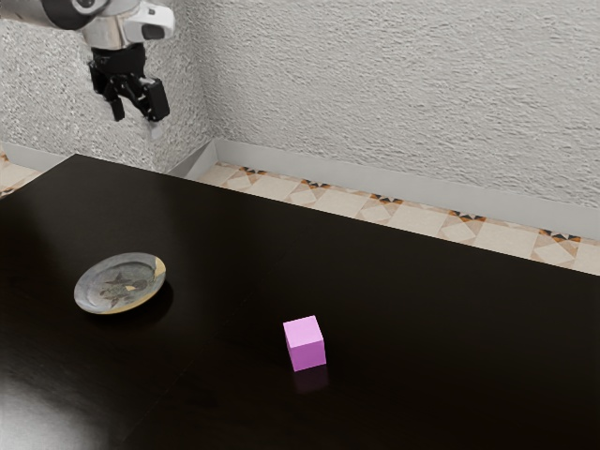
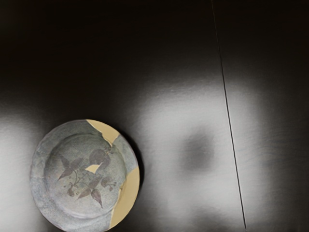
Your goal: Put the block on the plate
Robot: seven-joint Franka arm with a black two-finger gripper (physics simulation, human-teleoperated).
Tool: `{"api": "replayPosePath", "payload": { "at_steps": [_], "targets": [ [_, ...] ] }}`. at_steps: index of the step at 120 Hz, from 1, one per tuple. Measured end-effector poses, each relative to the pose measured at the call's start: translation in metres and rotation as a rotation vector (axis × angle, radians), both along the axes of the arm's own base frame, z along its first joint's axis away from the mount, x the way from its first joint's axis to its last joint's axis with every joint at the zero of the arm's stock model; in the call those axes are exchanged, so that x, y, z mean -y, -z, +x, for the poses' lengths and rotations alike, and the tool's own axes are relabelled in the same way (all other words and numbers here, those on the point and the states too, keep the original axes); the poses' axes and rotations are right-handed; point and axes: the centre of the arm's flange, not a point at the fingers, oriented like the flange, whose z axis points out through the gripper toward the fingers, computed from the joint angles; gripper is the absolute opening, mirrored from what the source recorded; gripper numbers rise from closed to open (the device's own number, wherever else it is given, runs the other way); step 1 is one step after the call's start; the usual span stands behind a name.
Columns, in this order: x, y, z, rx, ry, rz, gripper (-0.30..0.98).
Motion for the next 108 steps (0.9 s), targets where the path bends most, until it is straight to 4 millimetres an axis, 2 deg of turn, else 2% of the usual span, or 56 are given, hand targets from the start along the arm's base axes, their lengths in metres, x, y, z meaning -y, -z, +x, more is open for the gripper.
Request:
{"api": "replayPosePath", "payload": {
  "at_steps": [13,23,32,46,64,71,76,89,108],
  "targets": [
    [0.000,0.010,0.003,-0.011,0.001,-0.016,0.69],
    [0.000,0.045,0.002,-0.061,0.012,-0.029,0.69],
    [0.015,0.084,0.002,-0.100,0.054,-0.031,0.69],
    [0.066,0.137,0.000,-0.135,0.175,-0.023,0.69],
    [0.156,0.171,0.000,-0.124,0.364,-0.021,0.69],
    [0.179,0.186,0.003,-0.123,0.409,-0.030,0.69],
    [0.182,0.194,0.007,-0.120,0.418,-0.038,0.68],
    [0.175,0.215,0.018,-0.117,0.415,-0.055,0.69],
    [0.193,0.250,0.026,-0.127,0.451,-0.084,0.69]
  ]
}}
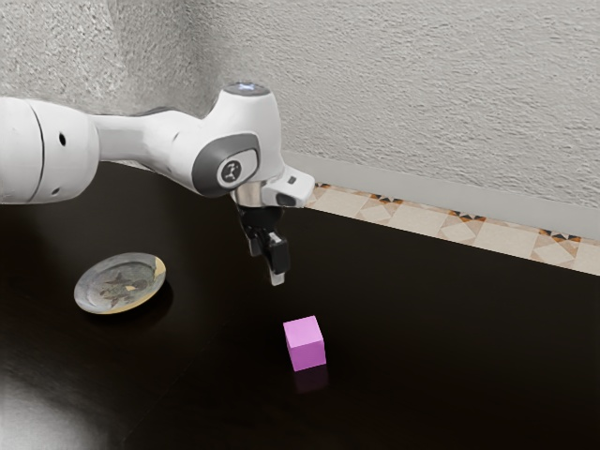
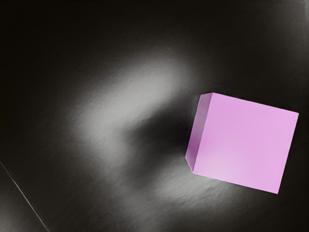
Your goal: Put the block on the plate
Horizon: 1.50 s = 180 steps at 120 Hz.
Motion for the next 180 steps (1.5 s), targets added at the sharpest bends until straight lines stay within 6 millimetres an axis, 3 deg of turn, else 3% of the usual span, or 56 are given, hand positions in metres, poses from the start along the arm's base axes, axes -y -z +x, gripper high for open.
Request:
{"api": "replayPosePath", "payload": {
  "at_steps": [34,65,99,180],
  "targets": [
    [0.036,0.047,-0.024,-0.016,0.078,-0.041,0.69],
    [0.052,0.068,-0.029,0.006,0.119,-0.052,0.69],
    [0.057,0.091,-0.026,0.001,0.136,-0.055,0.69],
    [0.049,0.120,-0.022,-0.025,0.140,-0.057,0.69]
  ]
}}
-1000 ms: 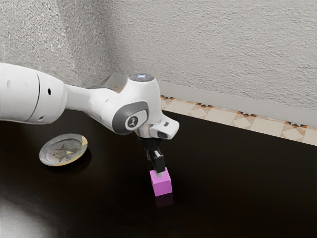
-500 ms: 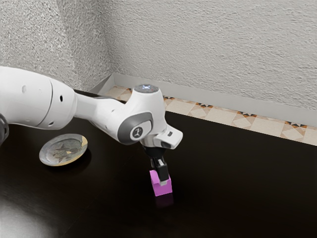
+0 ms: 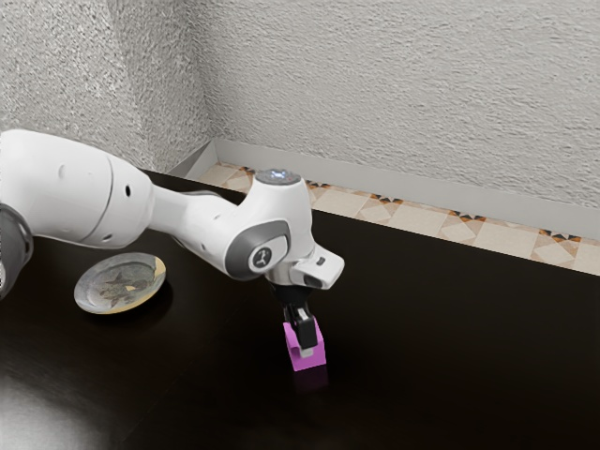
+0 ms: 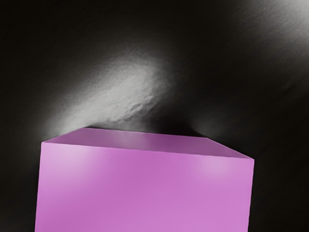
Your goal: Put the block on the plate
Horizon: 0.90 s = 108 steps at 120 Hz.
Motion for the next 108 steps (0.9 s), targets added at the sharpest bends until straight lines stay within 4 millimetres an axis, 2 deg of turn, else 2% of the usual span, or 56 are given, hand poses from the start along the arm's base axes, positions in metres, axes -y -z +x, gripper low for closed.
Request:
{"api": "replayPosePath", "payload": {
  "at_steps": [22,46,62,85,108],
  "targets": [
    [0.001,0.010,0.005,-0.009,0.009,0.001,0.68],
    [0.003,0.016,0.009,-0.007,0.020,-0.002,0.52],
    [0.003,0.021,0.010,-0.011,0.024,-0.001,0.46],
    [0.004,0.019,0.013,-0.002,0.027,0.000,0.39],
    [0.006,0.014,0.015,0.012,0.029,0.002,0.37]
  ]
}}
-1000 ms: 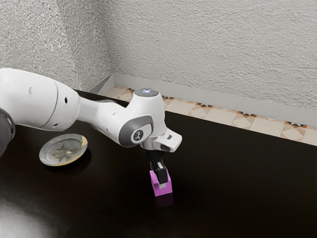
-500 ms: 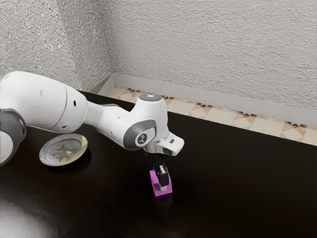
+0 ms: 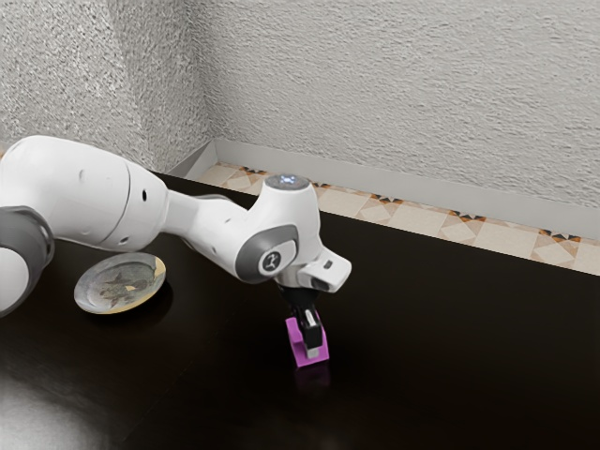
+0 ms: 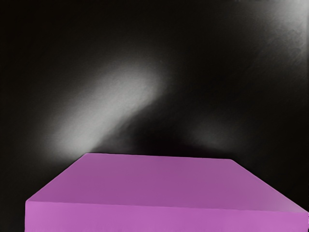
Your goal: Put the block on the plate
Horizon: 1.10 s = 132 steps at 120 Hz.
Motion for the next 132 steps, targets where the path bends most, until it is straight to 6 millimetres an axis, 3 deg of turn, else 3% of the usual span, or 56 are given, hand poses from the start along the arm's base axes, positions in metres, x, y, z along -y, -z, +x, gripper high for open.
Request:
{"api": "replayPosePath", "payload": {
  "at_steps": [31,49,81,132],
  "targets": [
    [0.001,-0.025,0.000,0.028,-0.003,-0.002,0.36],
    [-0.015,-0.046,0.002,0.034,-0.032,0.003,0.36],
    [-0.088,-0.078,0.011,0.028,-0.142,0.041,0.36],
    [-0.243,-0.099,0.022,0.034,-0.381,0.089,0.37]
  ]
}}
